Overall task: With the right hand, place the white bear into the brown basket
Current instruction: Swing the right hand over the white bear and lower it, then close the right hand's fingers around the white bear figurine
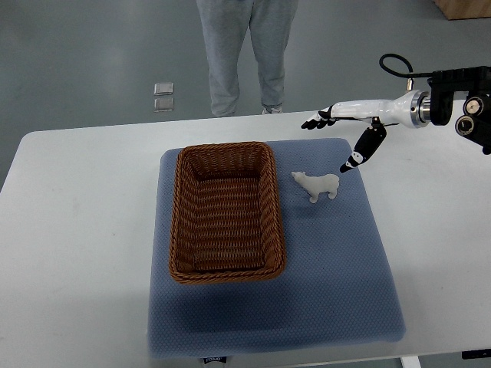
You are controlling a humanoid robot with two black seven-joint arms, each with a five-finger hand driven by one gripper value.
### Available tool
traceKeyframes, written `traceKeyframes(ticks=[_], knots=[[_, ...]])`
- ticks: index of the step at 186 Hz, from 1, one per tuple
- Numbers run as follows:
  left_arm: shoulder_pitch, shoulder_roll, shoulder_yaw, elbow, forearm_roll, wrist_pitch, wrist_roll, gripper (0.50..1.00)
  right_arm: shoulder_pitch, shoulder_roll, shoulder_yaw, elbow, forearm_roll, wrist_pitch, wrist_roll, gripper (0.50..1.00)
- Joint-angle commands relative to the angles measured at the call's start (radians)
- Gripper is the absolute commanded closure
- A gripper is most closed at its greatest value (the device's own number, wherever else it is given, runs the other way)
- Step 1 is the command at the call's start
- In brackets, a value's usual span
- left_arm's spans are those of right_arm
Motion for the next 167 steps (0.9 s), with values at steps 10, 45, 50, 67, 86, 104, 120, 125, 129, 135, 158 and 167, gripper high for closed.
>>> traceKeyframes(ticks=[10, 45, 50, 67, 86, 104, 120, 125, 129, 135, 158, 167], knots=[[0.000, 0.000, 0.000, 0.000, 0.000, -0.001, 0.000, 0.500, -0.003, 0.042, -0.031, 0.015, -0.161, 0.008, -0.085, 0.576], [0.000, 0.000, 0.000, 0.000, -0.001, -0.001, 0.000, 0.500, -0.006, 0.048, -0.033, 0.017, -0.164, 0.011, -0.103, 0.576], [0.000, 0.000, 0.000, 0.000, 0.000, 0.001, 0.000, 0.500, -0.009, 0.048, -0.033, 0.017, -0.164, 0.011, -0.103, 0.579], [0.000, 0.000, 0.000, 0.000, 0.000, -0.001, 0.000, 0.500, -0.017, 0.063, -0.031, 0.017, -0.162, 0.010, -0.105, 0.579], [0.000, 0.000, 0.000, 0.000, 0.000, 0.001, 0.000, 0.500, -0.037, 0.083, -0.031, 0.015, -0.164, 0.004, -0.106, 0.579], [0.000, 0.000, 0.000, 0.000, 0.000, -0.001, 0.000, 0.500, -0.040, 0.101, -0.031, 0.009, -0.161, 0.001, -0.118, 0.581], [0.000, 0.000, 0.000, 0.000, 0.000, 0.001, 0.000, 0.500, -0.040, 0.115, -0.028, 0.004, -0.161, -0.002, -0.131, 0.581], [0.000, 0.000, 0.000, 0.000, 0.000, -0.001, 0.000, 0.500, -0.040, 0.121, -0.028, 0.001, -0.162, -0.002, -0.132, 0.581], [0.000, 0.000, 0.000, 0.000, 0.000, -0.001, 0.000, 0.500, -0.040, 0.124, -0.028, 0.000, -0.162, -0.002, -0.132, 0.581], [0.000, 0.000, 0.000, 0.000, 0.000, -0.001, 0.000, 0.500, -0.040, 0.129, -0.029, -0.003, -0.164, -0.002, -0.134, 0.581], [0.000, 0.000, 0.000, 0.000, 0.000, -0.001, 0.000, 0.500, -0.049, 0.146, -0.028, -0.022, -0.170, -0.010, -0.134, 0.585], [0.000, 0.000, 0.000, 0.000, 0.000, 0.001, 0.000, 0.500, -0.049, 0.151, -0.028, -0.029, -0.170, -0.016, -0.134, 0.587]])
